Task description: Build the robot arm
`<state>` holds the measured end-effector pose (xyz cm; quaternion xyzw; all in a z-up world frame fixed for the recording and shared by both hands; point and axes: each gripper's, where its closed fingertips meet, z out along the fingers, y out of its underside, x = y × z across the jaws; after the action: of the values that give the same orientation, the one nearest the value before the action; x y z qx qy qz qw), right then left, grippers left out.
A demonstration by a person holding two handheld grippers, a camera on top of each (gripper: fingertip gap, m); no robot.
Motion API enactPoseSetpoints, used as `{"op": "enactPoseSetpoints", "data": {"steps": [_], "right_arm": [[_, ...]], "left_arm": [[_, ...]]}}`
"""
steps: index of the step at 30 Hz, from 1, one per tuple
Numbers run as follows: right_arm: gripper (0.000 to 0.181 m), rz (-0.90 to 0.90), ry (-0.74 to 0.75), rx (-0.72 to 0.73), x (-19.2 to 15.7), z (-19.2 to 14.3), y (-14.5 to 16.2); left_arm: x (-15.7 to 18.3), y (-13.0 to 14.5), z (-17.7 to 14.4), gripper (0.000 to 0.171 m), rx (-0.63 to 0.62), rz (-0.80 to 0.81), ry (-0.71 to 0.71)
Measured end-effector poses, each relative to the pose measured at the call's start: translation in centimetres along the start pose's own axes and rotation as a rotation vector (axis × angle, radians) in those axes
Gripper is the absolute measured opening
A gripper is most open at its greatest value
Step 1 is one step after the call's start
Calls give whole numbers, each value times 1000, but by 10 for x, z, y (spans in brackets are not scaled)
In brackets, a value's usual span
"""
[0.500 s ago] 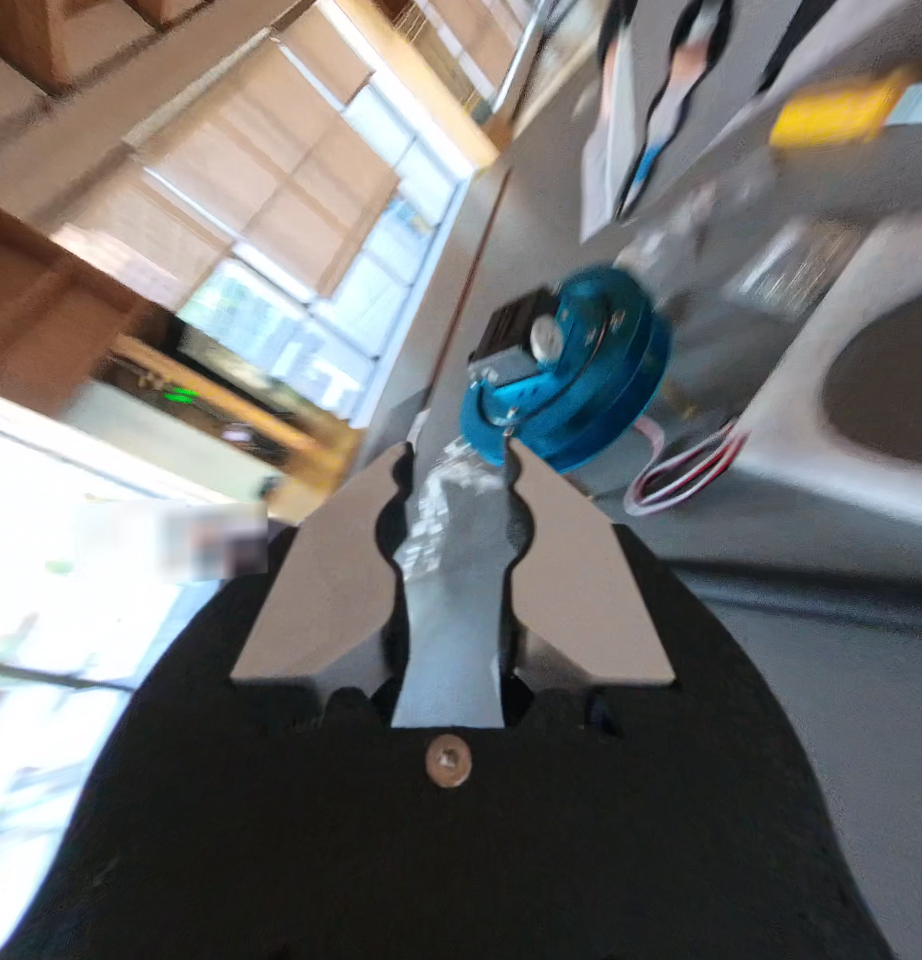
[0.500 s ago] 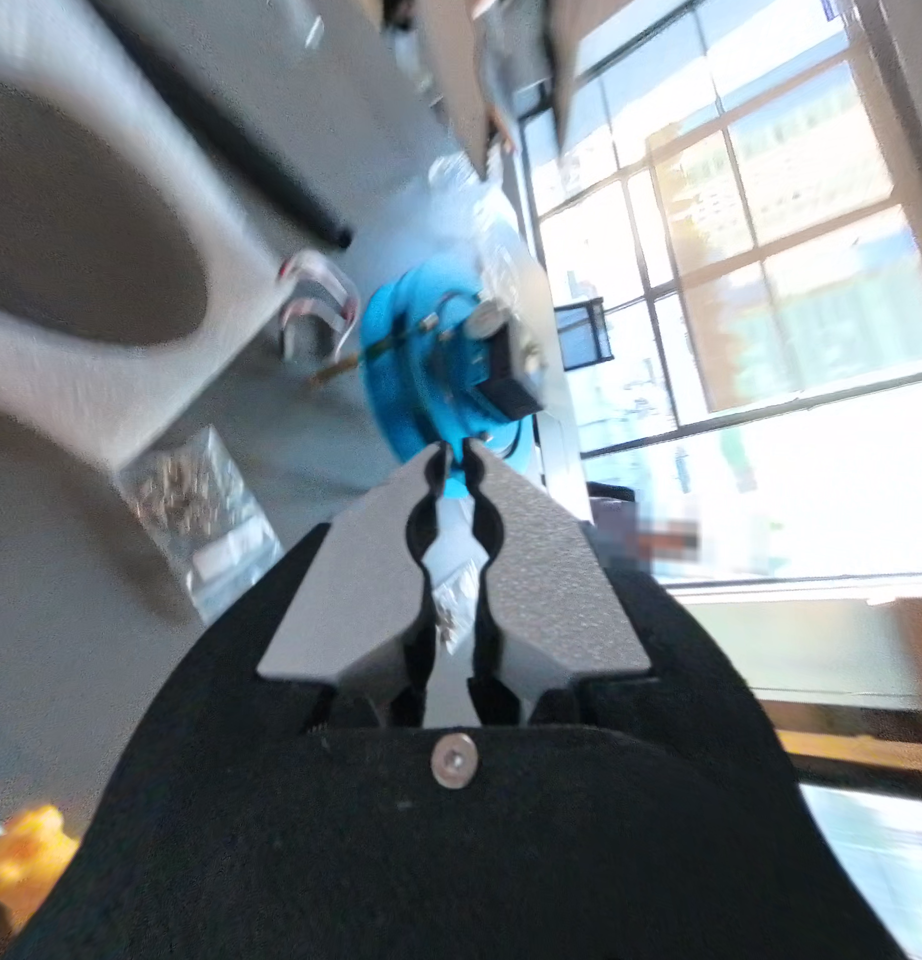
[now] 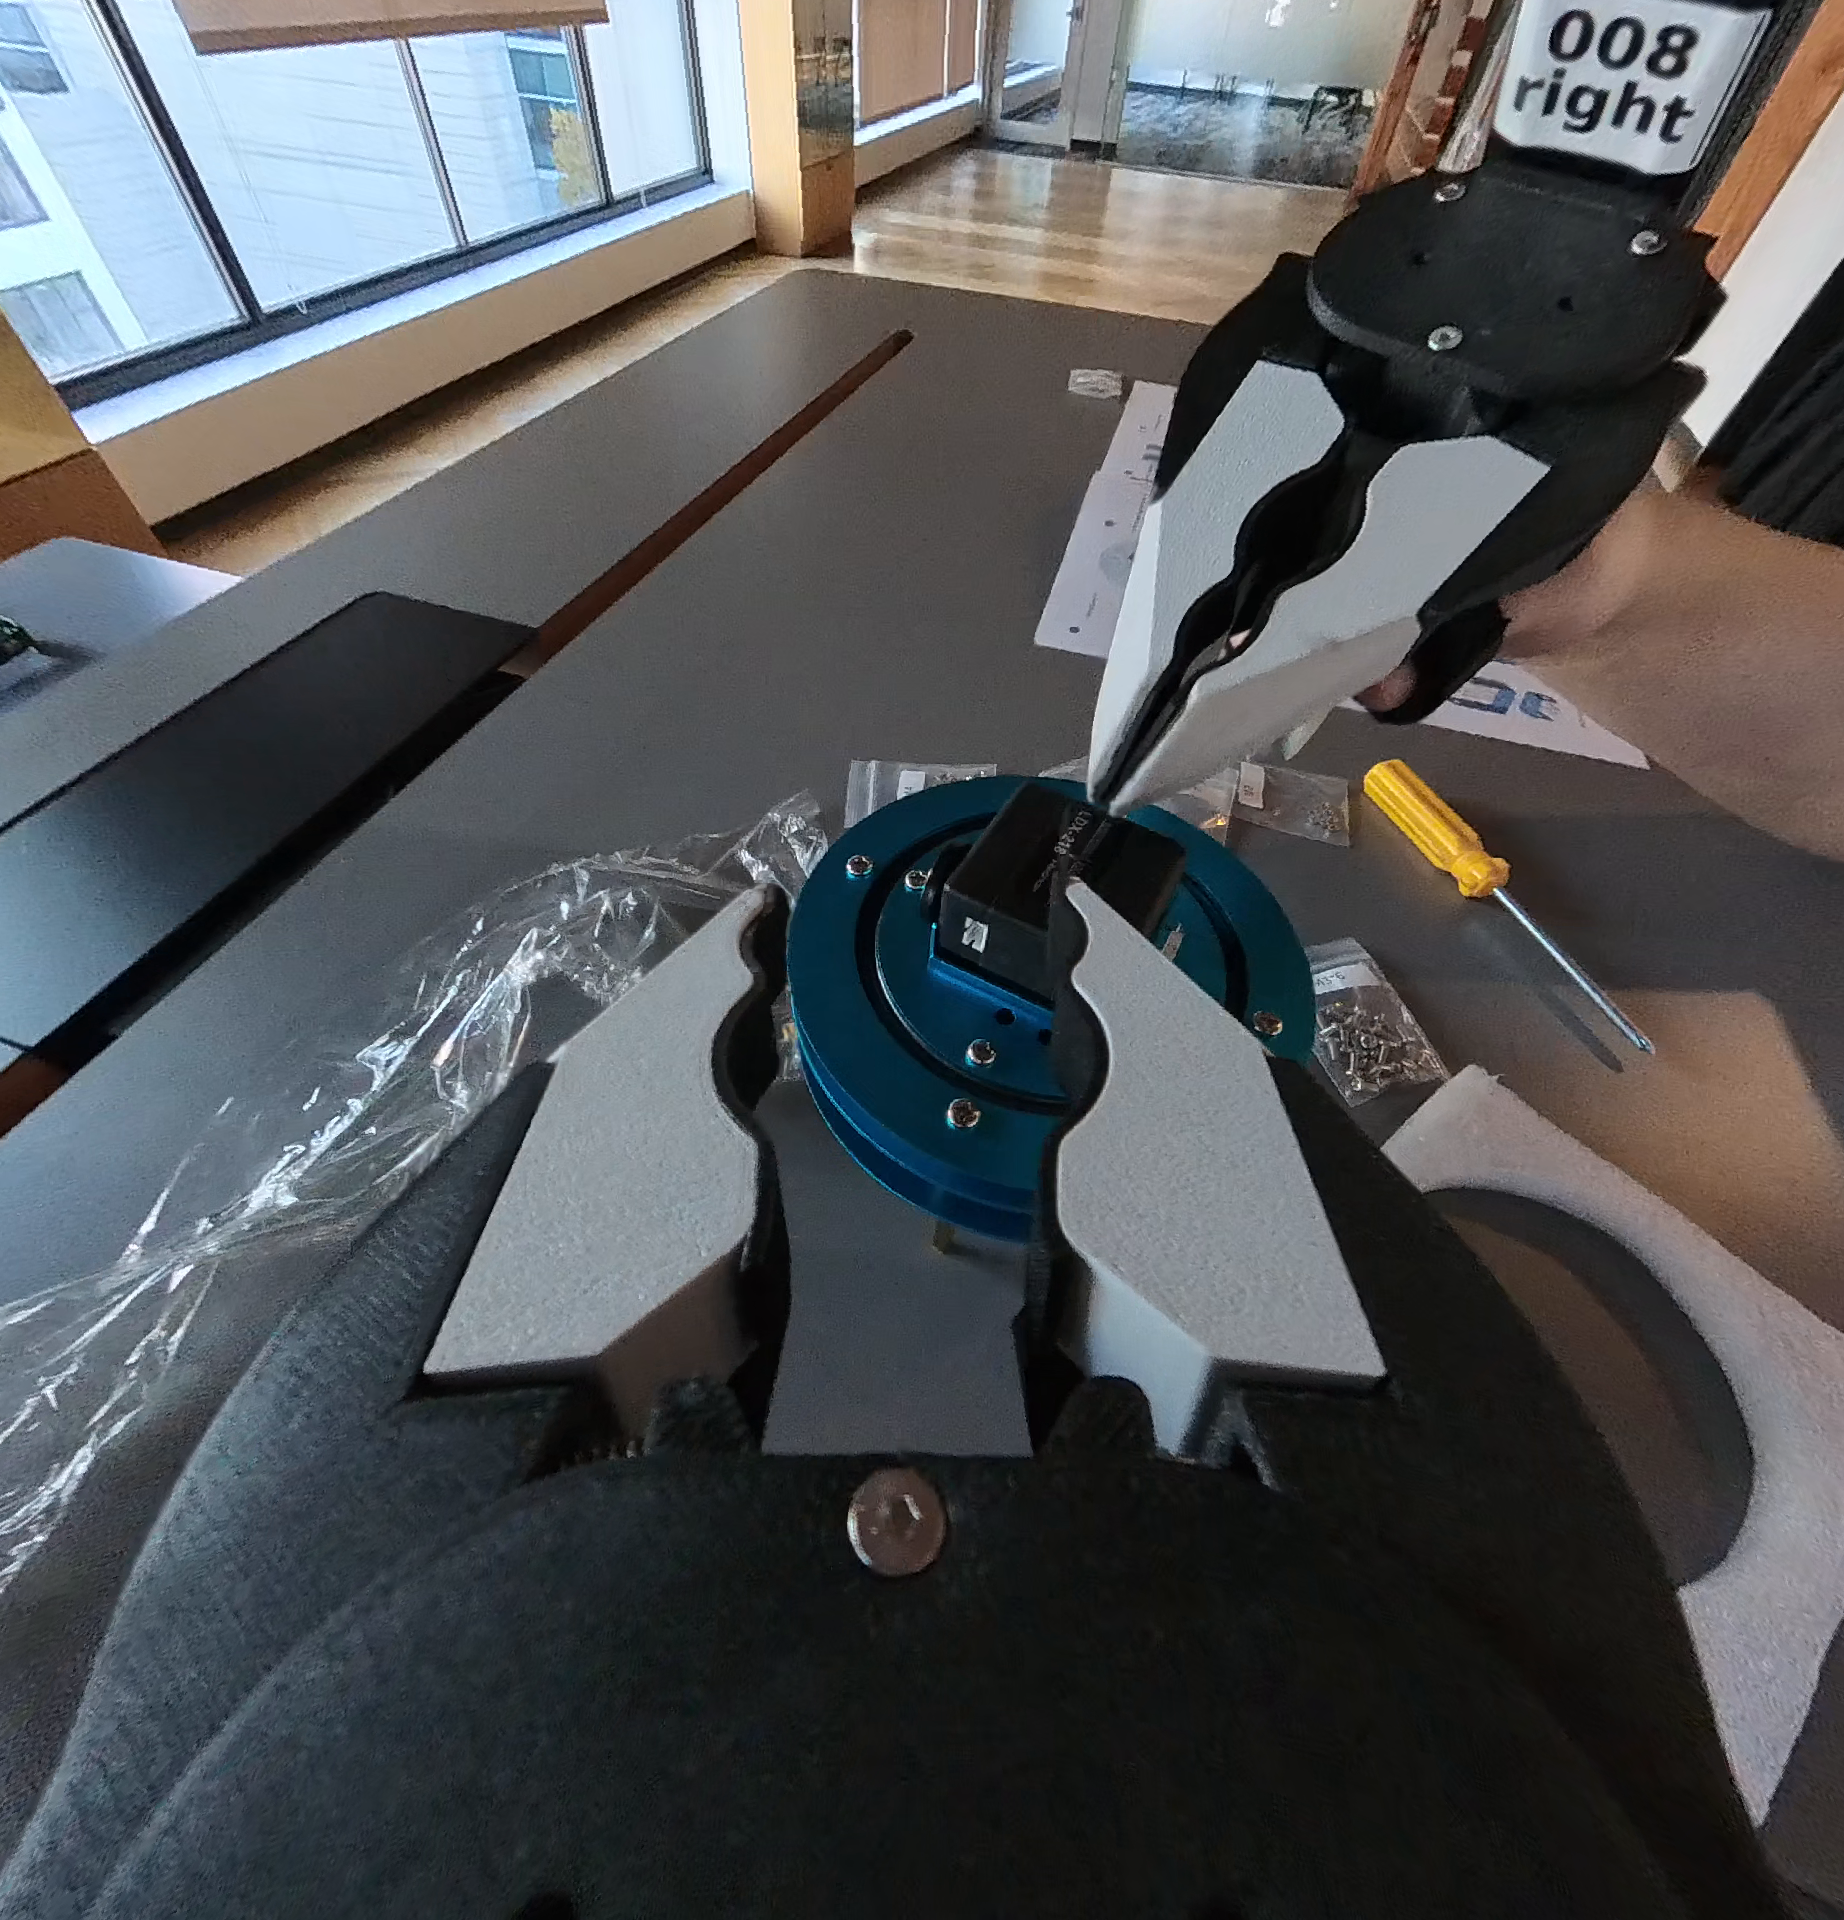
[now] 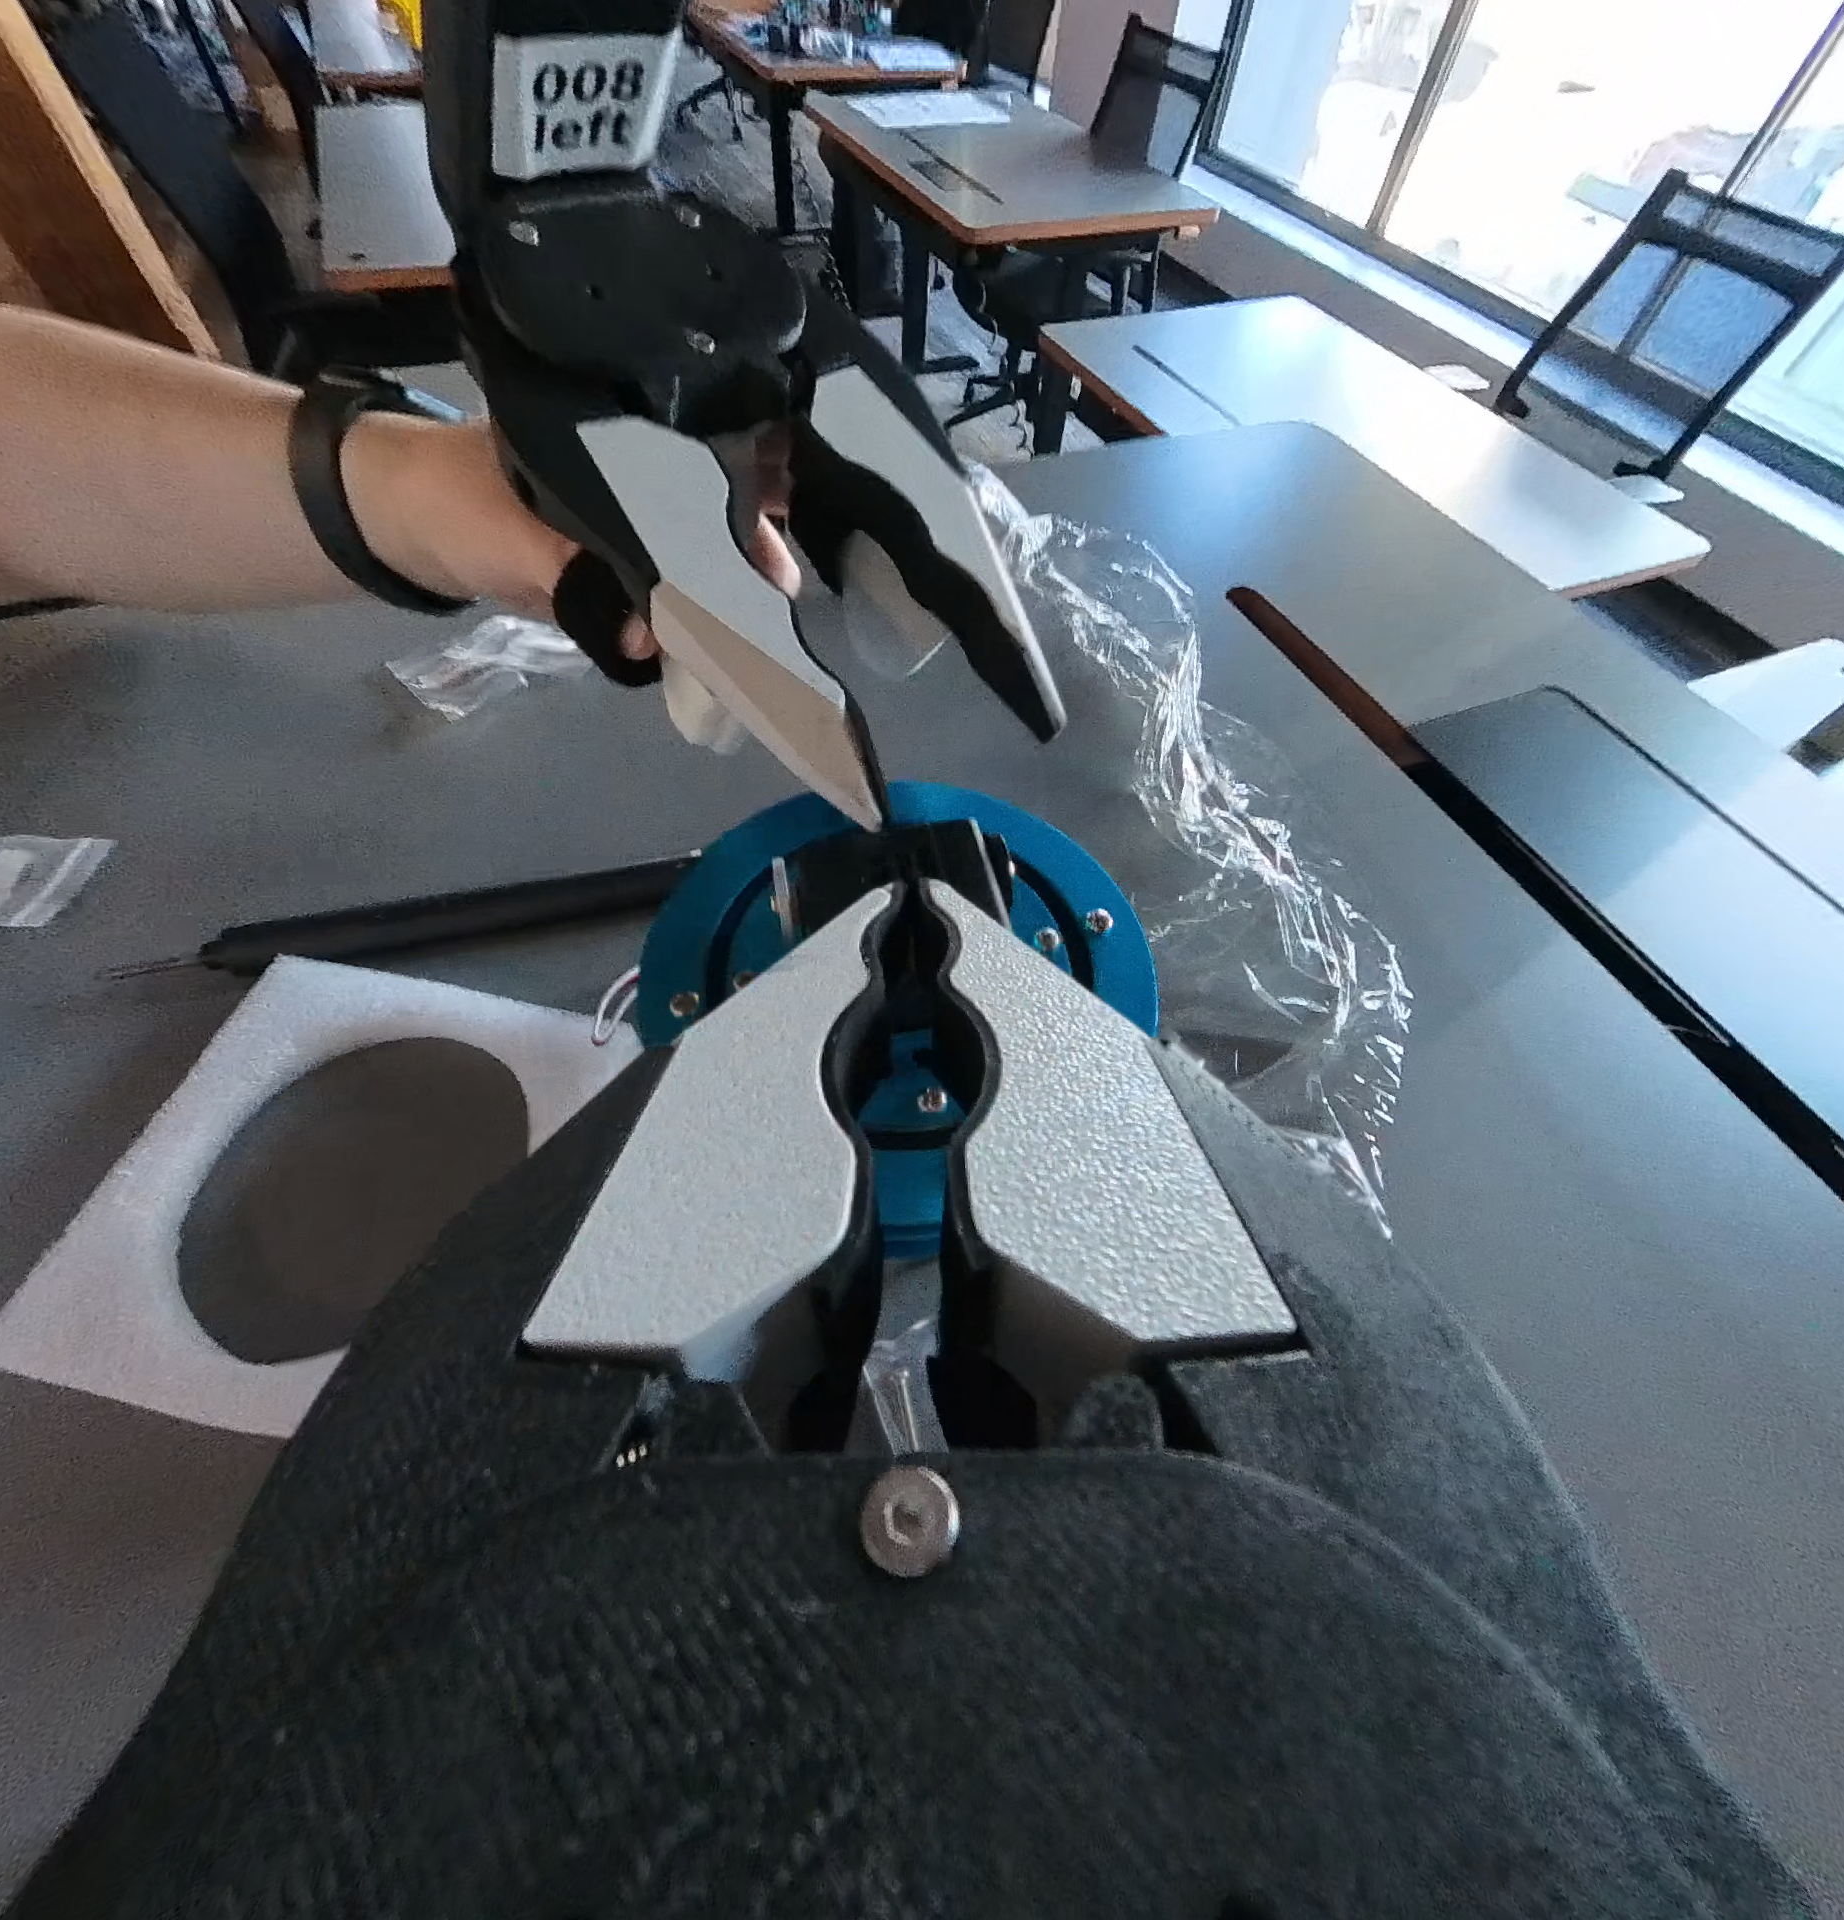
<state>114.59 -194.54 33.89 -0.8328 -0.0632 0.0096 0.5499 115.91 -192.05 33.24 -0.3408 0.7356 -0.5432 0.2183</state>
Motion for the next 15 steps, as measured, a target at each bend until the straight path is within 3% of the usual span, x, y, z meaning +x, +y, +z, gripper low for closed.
{"op": "enactPoseSetpoints", "data": {"steps": [15], "right_arm": [[0,-51,30,9,2,-1,4]], "left_arm": [[8,0,-2,49,5,-22,58]]}}
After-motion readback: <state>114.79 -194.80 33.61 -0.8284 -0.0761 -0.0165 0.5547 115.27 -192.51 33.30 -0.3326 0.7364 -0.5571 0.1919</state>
